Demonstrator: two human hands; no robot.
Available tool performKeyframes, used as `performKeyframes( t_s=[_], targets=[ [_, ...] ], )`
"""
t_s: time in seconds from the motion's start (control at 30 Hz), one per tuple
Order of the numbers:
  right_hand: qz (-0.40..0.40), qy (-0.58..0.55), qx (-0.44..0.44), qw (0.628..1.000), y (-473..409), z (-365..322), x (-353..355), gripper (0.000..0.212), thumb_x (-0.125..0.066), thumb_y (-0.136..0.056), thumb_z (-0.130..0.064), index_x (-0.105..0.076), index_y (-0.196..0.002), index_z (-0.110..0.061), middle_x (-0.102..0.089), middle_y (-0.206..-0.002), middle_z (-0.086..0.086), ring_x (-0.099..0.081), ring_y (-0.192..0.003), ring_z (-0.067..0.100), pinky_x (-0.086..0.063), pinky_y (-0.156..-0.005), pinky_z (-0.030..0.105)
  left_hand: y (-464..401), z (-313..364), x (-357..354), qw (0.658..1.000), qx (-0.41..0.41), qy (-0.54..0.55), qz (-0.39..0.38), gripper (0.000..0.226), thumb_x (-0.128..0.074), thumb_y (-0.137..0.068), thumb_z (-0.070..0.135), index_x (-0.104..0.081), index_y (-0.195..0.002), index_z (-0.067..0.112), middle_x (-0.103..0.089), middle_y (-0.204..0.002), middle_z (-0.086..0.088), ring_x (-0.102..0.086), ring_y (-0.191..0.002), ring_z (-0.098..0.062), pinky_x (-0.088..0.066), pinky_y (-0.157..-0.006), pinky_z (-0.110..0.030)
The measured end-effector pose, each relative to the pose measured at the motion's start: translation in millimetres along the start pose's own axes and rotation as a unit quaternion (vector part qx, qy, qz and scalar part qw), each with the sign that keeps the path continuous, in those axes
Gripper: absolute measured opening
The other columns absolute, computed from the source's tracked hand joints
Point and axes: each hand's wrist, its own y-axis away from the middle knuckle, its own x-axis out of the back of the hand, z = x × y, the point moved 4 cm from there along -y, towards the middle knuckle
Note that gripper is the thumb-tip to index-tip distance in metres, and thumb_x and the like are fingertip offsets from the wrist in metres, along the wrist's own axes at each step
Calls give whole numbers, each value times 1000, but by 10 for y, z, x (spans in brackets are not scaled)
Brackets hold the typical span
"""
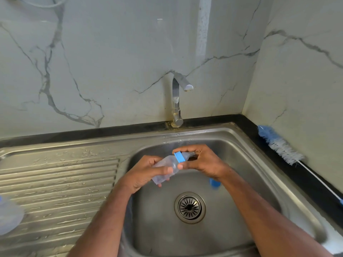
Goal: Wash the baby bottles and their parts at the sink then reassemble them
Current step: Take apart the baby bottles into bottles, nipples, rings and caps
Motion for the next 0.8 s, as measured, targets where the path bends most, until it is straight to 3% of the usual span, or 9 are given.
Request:
performKeyframes(
  t_s=[0.1, 0.17, 0.2, 0.3, 0.4, 0.53, 0.6, 0.7, 0.8],
  targets=[
    [-33, -99, 24, 994, 0, -37, -26, 71, -81, -74, 10, -63, -134, -23, -65, -133, -5, -62, -123, 21, -55, -100, 40, 23, 42, -5, 999, 2, 33, -5, 54, -83, -68, 44, -75, -106, 7, -75, -94, -19, -72, -83, -24, -57, -61, -33],
    [-16, -184, 0, 983, 3, -10, -28, 82, -80, -76, 8, -52, -143, -29, -59, -139, 0, -63, -121, 23, -57, -97, 46, 21, 53, -10, 999, -2, 36, 8, 53, -86, -65, 43, -76, -105, 10, -75, -95, -16, -70, -82, -22, -57, -64, -36],
    [10, -193, -13, 981, 9, 4, -17, 75, -81, -79, -2, -51, -142, -29, -59, -137, 6, -65, -117, 23, -58, -95, 46, 20, 54, -9, 999, -4, 36, 15, 52, -87, -64, 43, -76, -104, 12, -74, -95, -15, -70, -82, -21, -57, -65, -37],
    [88, -81, -36, 992, 8, 28, 9, 49, -80, -83, -30, -58, -126, -21, -70, -112, 15, -72, -95, 24, -62, -82, 42, 23, 39, -1, 999, -12, 39, 22, 46, -88, -65, 39, -77, -102, 15, -73, -92, -11, -67, -81, -20, -57, -66, -37],
    [100, -68, -24, 992, -10, 43, -2, 49, -85, -80, -20, -59, -121, -14, -73, -100, 14, -71, -88, 23, -62, -82, 39, 27, 37, 6, 999, -13, 32, 16, 37, -88, -66, 36, -78, -97, 18, -72, -87, -7, -65, -77, -17, -56, -65, -36],
    [20, -181, -18, 983, 8, 10, -25, 58, -74, -82, 9, -45, -130, -9, -65, -132, 6, -67, -98, 17, -56, -95, 47, 24, 15, 30, 999, -13, 31, 22, 42, -89, -63, 37, -77, -98, 16, -71, -85, -4, -65, -77, -14, -55, -65, -35],
    [34, -171, -40, 984, 17, 15, -48, 51, -75, -88, -7, -47, -130, -17, -61, -134, 6, -69, -102, 18, -59, -91, 48, 18, 11, 20, 999, -12, 29, 24, 44, -89, -62, 37, -76, -97, 14, -70, -83, -3, -64, -75, -14, -54, -64, -34],
    [81, -40, -64, 994, 8, 22, -69, 43, -78, -87, -30, -54, -121, -22, -68, -110, 13, -75, -86, 23, -63, -74, 41, -7, -12, 20, 1000, -10, 7, 26, 44, -89, -62, 37, -76, -96, 13, -69, -83, -5, -62, -76, -16, -52, -68, -37],
    [86, -82, -36, 992, -2, 25, -33, 46, -82, -82, -9, -54, -119, -12, -71, -108, 16, -73, -91, 27, -63, -76, 38, -24, -50, 46, 999, -12, -1, 30, 47, -90, -61, 40, -76, -98, 14, -68, -85, -6, -61, -79, -17, -50, -71, -39]
  ],
)
